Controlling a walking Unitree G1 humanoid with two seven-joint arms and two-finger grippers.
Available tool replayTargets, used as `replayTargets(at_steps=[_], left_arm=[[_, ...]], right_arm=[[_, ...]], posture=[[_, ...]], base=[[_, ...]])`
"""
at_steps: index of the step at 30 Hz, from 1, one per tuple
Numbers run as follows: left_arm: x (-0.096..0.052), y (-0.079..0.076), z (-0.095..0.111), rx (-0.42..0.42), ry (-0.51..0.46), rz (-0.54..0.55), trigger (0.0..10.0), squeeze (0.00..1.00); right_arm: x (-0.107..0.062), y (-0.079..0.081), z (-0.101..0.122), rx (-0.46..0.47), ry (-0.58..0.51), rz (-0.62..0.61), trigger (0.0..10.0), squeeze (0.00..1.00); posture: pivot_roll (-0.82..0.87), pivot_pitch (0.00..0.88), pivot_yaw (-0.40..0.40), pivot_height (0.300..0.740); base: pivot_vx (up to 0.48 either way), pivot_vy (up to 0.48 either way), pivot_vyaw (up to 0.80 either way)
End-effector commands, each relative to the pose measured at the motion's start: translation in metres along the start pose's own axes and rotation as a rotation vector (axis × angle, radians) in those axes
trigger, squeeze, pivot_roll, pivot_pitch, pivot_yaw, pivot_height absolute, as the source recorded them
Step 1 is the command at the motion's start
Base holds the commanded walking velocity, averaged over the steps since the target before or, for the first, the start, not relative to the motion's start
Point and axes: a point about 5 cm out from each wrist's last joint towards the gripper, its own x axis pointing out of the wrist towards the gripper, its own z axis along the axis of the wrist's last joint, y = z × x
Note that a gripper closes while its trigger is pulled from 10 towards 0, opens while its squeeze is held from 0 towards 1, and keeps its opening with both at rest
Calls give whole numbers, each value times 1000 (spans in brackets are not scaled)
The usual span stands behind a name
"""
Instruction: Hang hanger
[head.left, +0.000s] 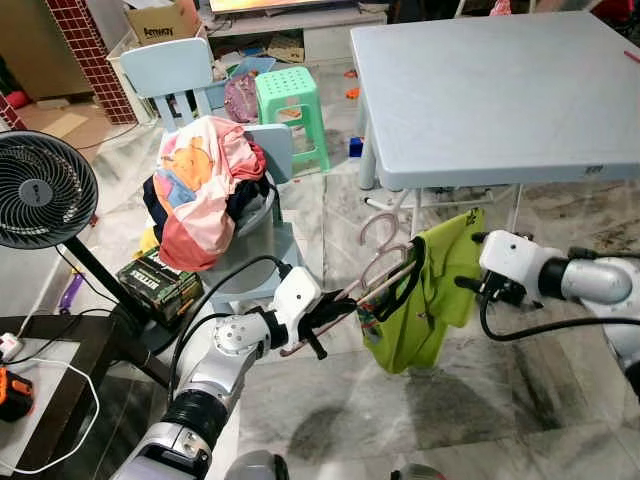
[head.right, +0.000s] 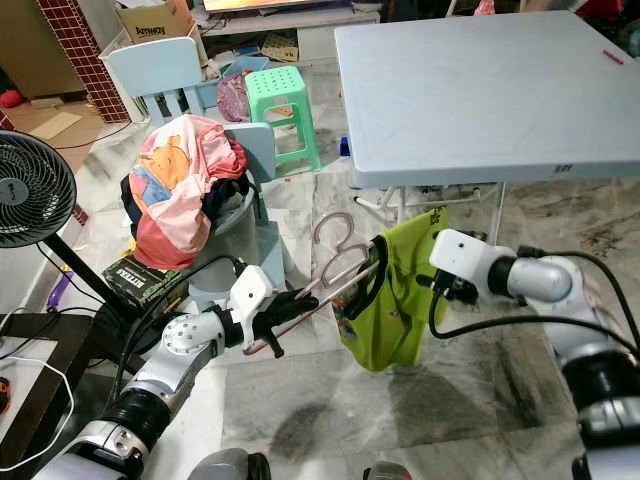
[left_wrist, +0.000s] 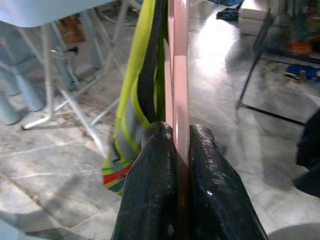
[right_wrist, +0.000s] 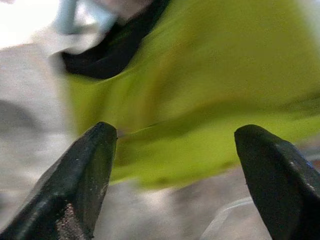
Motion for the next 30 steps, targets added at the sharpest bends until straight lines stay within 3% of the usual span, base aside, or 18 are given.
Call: replayTargets(at_steps=[1, 2, 3, 5, 6, 7, 18, 19, 20, 30], left_arm=[[3, -1, 11, 23, -45, -32, 0, 0], [3, -2, 11, 24, -44, -40, 0, 0], [3, -3, 11, 28, -43, -46, 0, 0], [3, -4, 11, 30, -43, -50, 0, 0], [3, -4, 12, 37, -40, -60, 0, 0], [2, -4, 12, 39, -39, -64, 0, 0], [2, -3, 14, 41, -40, -64, 0, 0], [2, -4, 15, 42, -41, -66, 0, 0], [2, -4, 15, 43, -41, -69, 0, 0], [2, -6, 16, 46, -38, -90, 0, 0]], right_arm=[[9, 14, 3, 52, -13, 5, 10000, 553], [12, 18, 3, 85, -18, -3, 10000, 553], [15, 22, 2, 123, -21, -20, 10000, 0], [18, 25, 2, 163, -27, -39, 10000, 0], [24, 30, 4, 261, -49, -87, 10000, 0], [27, 31, 5, 295, -55, -121, 10000, 0], [29, 17, 2, 434, -24, -324, 10000, 0], [29, 15, 3, 445, -27, -338, 8353, 0], [29, 15, 3, 455, -28, -352, 0, 0], [32, 14, 3, 527, -21, -423, 0, 0]], posture=[[-93, 0, 82, 740], [-93, 0, 82, 740], [-90, 0, 85, 740], [-90, 0, 85, 740], [-88, 0, 86, 740], [-89, 0, 87, 740], [-86, 0, 87, 740], [-86, 0, 87, 740], [-86, 0, 87, 740], [-81, 0, 88, 740]], base=[[0, 0, 0], [0, 0, 0], [0, 0, 0], [0, 0, 0], [0, 0, 0], [0, 0, 0], [0, 0, 0], [0, 0, 0], [0, 0, 0], [0, 0, 0]])
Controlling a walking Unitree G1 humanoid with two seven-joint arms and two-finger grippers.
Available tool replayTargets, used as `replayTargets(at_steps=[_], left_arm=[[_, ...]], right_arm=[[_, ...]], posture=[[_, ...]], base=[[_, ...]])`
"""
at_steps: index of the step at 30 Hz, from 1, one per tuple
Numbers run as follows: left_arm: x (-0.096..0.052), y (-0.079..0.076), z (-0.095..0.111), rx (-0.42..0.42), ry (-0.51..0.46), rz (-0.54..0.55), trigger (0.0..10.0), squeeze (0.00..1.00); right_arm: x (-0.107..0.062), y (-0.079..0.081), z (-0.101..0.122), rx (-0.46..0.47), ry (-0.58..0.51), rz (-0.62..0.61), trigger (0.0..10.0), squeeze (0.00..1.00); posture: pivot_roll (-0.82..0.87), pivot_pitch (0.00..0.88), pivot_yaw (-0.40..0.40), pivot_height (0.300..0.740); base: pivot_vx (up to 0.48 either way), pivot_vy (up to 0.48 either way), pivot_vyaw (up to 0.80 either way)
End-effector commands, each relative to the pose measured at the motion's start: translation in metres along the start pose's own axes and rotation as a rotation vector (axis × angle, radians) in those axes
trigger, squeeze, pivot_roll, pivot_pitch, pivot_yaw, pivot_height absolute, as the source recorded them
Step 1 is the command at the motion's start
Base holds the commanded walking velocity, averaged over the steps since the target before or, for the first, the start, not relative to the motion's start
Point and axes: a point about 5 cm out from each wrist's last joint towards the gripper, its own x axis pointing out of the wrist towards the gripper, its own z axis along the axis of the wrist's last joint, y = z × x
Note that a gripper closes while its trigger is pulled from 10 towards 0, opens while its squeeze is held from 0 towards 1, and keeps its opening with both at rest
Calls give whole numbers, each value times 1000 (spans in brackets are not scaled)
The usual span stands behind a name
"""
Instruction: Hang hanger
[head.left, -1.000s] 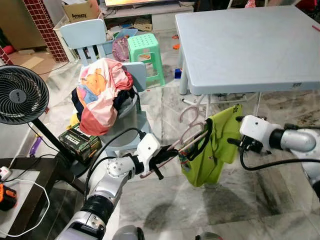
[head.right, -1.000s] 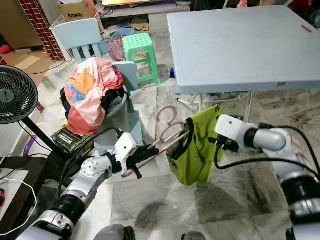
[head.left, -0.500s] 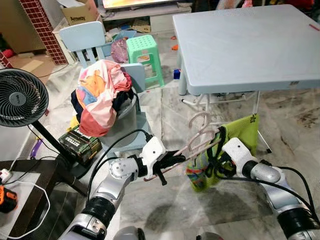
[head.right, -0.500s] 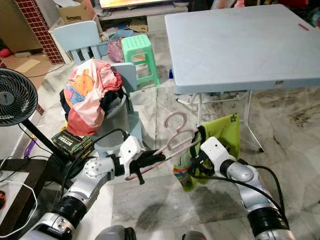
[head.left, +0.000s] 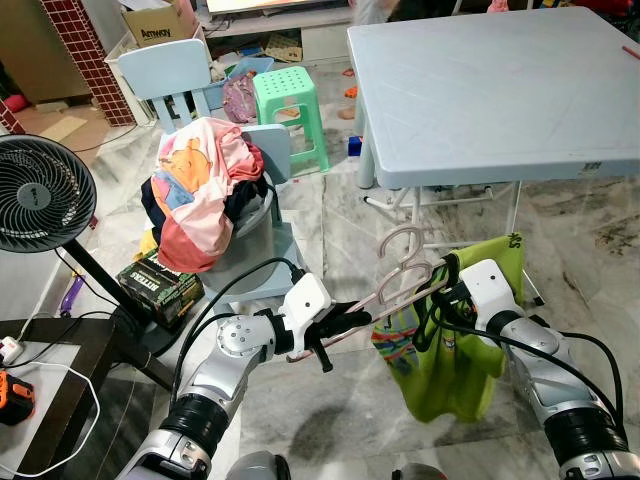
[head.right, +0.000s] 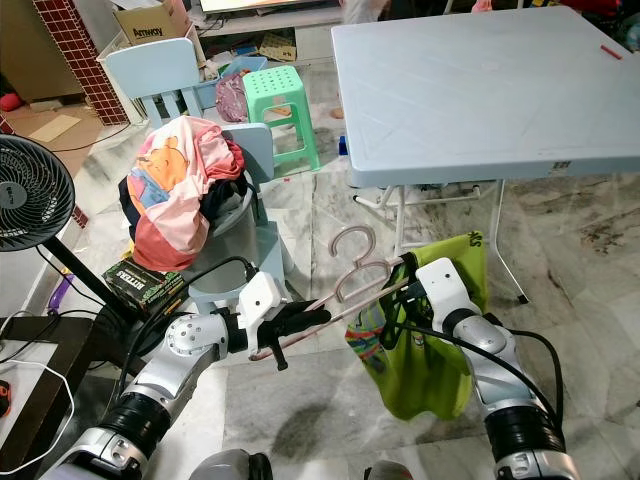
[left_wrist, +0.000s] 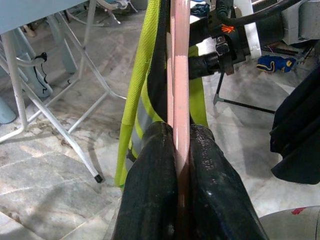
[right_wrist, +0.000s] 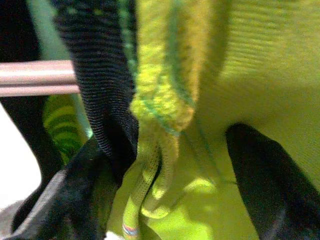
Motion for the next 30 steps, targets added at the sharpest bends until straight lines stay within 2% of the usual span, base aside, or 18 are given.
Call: replayTargets(at_steps=[1, 12, 19, 28, 30], left_arm=[[-1, 3, 9, 23, -34, 4, 0, 0], [0, 1, 9, 35, -28, -11, 0, 0], [2, 0, 11, 40, -38, -2, 0, 0], [0, -2, 7, 41, -29, 8, 0, 0], [-1, -2, 6, 48, -16, 14, 0, 0]], right_arm=[[1, -2, 2, 19, -4, -19, 0, 0], [1, -9, 0, 79, 5, -64, 0, 0], [-1, -26, 2, 196, -19, -148, 0, 0], [-9, -31, 0, 326, -52, -200, 0, 0], [-11, -34, 4, 395, -90, -225, 0, 0]], posture=[[-81, 0, 88, 740], [-84, 0, 87, 740], [-92, 0, 79, 740], [-81, 0, 62, 740], [-75, 0, 60, 740]], base=[[0, 0, 0], [0, 0, 0], [0, 0, 0], [0, 0, 0], [0, 0, 0]])
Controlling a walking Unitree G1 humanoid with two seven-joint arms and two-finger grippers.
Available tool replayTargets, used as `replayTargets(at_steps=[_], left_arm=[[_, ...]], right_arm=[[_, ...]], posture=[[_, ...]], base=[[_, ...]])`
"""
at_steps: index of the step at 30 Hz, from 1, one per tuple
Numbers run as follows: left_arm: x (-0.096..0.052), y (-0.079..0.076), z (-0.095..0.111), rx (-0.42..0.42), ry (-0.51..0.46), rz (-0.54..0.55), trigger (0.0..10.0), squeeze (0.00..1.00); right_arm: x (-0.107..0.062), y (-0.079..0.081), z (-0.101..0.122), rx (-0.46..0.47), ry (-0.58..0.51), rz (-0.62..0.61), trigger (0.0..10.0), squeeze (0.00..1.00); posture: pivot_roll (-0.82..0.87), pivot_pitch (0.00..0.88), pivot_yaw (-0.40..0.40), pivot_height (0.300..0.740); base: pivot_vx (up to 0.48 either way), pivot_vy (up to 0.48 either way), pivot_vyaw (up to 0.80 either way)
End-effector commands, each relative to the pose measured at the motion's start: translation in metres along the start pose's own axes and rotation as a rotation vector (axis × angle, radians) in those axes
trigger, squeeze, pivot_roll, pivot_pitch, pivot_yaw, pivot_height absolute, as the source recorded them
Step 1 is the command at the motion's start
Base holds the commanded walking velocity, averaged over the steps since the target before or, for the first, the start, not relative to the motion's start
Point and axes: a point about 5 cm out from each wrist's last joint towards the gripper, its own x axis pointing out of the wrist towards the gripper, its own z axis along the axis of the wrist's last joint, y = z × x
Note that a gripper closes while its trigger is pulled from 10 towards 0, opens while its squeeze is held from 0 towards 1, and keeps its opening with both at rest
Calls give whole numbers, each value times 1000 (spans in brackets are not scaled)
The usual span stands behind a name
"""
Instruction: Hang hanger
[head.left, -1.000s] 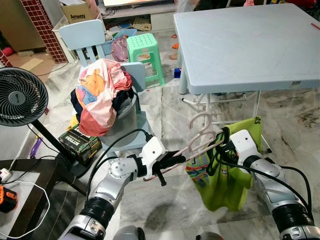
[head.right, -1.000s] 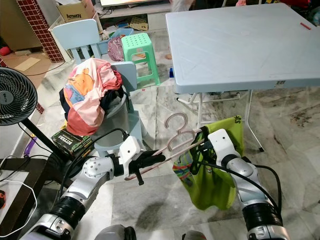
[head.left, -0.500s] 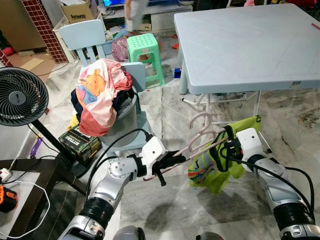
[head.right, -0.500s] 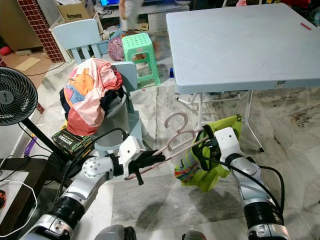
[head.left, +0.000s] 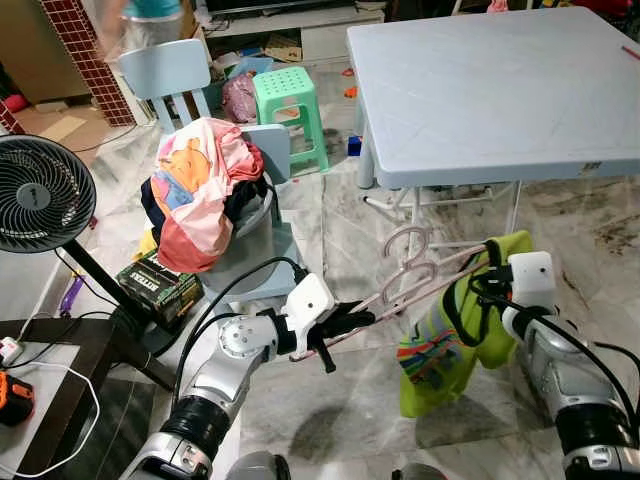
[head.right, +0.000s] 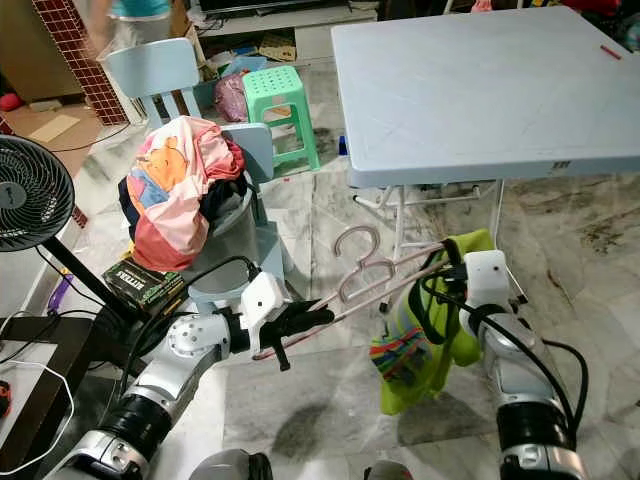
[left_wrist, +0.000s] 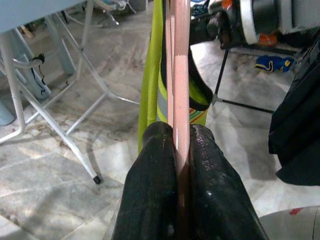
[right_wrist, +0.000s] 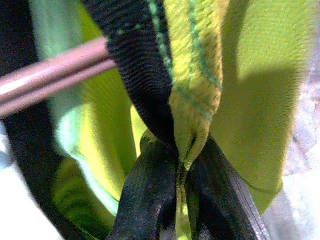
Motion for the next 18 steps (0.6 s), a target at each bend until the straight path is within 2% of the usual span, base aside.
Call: replayTargets(at_steps=[1, 4, 6, 10, 13, 15, 18], left_arm=[[-2, 3, 6, 47, -10, 13, 0, 0], [-4, 3, 3, 64, 10, 7, 0, 0], [-10, 5, -1, 76, 35, 20, 0, 0], [-14, 7, -3, 73, 40, 47, 0, 0], [-19, 8, -3, 67, 34, 65, 0, 0], [-26, 4, -7, 55, 40, 75, 0, 0], [-33, 1, -7, 50, 31, 79, 0, 0]], right_arm=[[-1, -2, 15, 66, -69, -23, 0, 0], [-1, -4, 25, 130, -131, -46, 0, 0], [0, -6, 42, 211, -233, -95, 0, 0], [1, -6, 57, 222, -300, -147, 0, 0], [1, -7, 76, 219, -372, -199, 0, 0], [1, -9, 98, 217, -450, -258, 0, 0], [1, -13, 108, 222, -481, -327, 0, 0]], posture=[[-68, 0, 57, 740], [-59, 0, 52, 740], [-53, 0, 42, 740], [-54, 0, 36, 740], [-61, 0, 37, 740], [-72, 0, 45, 740], [-70, 0, 46, 740]], base=[[0, 0, 0], [0, 0, 0], [0, 0, 0], [0, 0, 0], [0, 0, 0], [0, 0, 0], [0, 0, 0]])
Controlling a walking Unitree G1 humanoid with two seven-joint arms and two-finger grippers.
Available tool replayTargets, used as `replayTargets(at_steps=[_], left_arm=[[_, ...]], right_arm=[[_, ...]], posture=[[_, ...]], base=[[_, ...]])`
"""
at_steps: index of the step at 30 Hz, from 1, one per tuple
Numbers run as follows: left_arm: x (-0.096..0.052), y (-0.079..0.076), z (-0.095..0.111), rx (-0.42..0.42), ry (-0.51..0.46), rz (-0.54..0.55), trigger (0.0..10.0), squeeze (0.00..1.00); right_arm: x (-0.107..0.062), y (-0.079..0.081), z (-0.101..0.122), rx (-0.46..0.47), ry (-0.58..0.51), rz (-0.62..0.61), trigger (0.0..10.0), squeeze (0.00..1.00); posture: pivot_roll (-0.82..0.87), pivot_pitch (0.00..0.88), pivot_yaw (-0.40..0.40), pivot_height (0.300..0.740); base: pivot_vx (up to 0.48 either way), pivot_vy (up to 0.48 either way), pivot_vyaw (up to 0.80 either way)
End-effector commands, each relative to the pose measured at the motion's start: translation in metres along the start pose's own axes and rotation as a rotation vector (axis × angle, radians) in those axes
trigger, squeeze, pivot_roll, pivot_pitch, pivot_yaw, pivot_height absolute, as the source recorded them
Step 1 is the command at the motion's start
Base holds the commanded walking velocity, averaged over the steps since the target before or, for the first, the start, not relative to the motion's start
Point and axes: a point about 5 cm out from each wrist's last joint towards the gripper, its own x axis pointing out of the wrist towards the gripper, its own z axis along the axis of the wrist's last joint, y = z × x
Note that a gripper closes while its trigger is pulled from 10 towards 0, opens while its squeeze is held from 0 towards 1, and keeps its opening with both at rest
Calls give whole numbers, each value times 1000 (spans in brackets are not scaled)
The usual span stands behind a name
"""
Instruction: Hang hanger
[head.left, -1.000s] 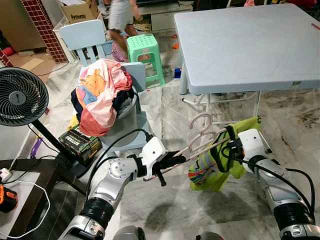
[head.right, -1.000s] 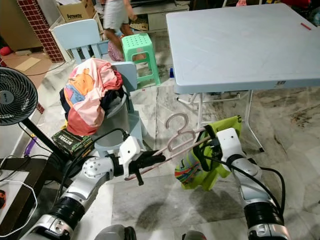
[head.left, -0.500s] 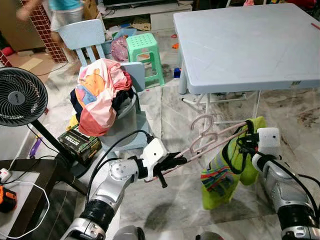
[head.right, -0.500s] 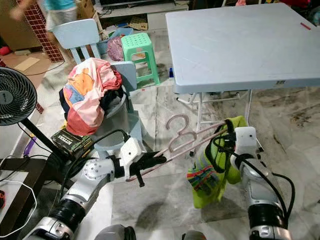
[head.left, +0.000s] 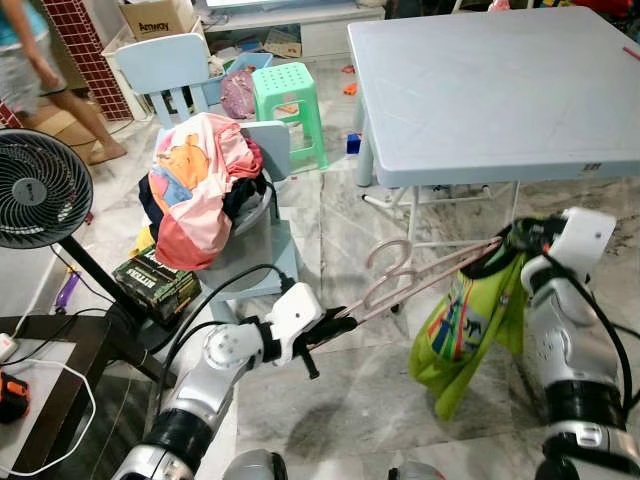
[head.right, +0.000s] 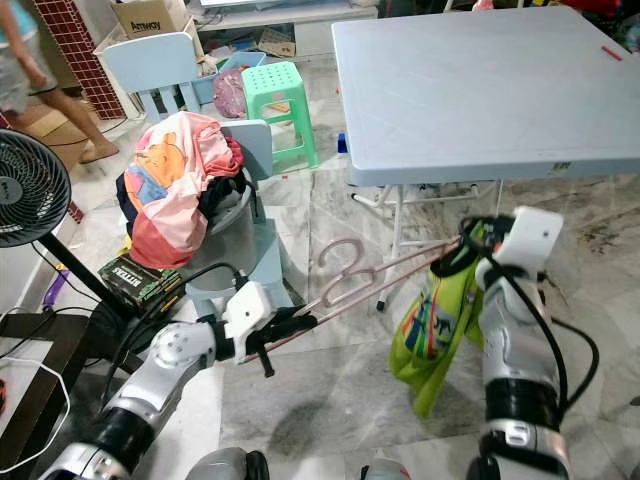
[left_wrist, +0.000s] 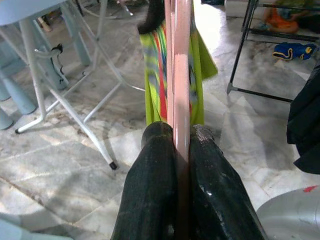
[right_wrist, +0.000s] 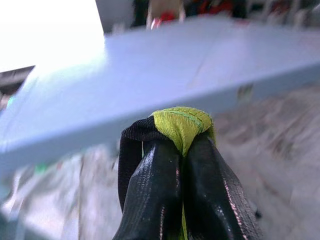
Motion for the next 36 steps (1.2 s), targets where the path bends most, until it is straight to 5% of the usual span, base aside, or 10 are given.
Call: replayTargets(at_steps=[1, 5, 6, 7, 8, 15, 16, 17, 19, 36], left_arm=[[-6, 2, 4, 7, -17, 14, 0, 0], [-14, 6, 5, -12, -41, 141, 0, 0], [-19, 11, 6, -20, -58, 246, 4549, 0], [-21, 13, 6, -25, -64, 284, 4549, 0], [-23, 15, 6, -25, -66, 332, 10000, 0], [-29, 23, 13, -50, -112, 527, 10000, 0], [-27, 24, 17, -67, -135, 556, 10000, 0], [-27, 24, 17, -67, -135, 556, 10000, 0], [-25, 25, 23, -97, -169, 595, 10000, 0], [-23, 40, 42, -205, -248, 655, 10000, 0]], right_arm=[[3, -1, 16, -9, -75, -48, 0, 0], [5, -11, 10, -114, -60, -161, 0, 0], [3, -16, 3, -153, -41, -201, 0, 0], [2, -17, 1, -166, -38, -214, 0, 0], [0, -18, -2, -184, -31, -221, 0, 0], [-16, -17, -21, -239, -1, -181, 0, 0], [-21, -15, -26, -247, 4, -154, 3451, 0], [-21, -15, -26, -247, 4, -154, 3451, 0], [-27, -9, -35, -218, 20, -91, 10000, 0], [-30, 21, -27, -215, -76, 72, 10000, 0]], posture=[[-70, 0, 46, 740], [-27, 0, 29, 740], [-22, 0, 27, 740], [-22, 0, 27, 740], [-22, 0, 27, 740], [-16, 0, 21, 740], [-17, 0, 22, 740], [-17, 0, 22, 740], [-21, 0, 31, 740], [-16, 0, 32, 740]], base=[[0, 0, 0], [0, 0, 0], [0, 0, 0], [0, 0, 0], [0, 0, 0], [0, 0, 0], [0, 0, 0], [0, 0, 0], [0, 0, 0], [364, 0, 0]])
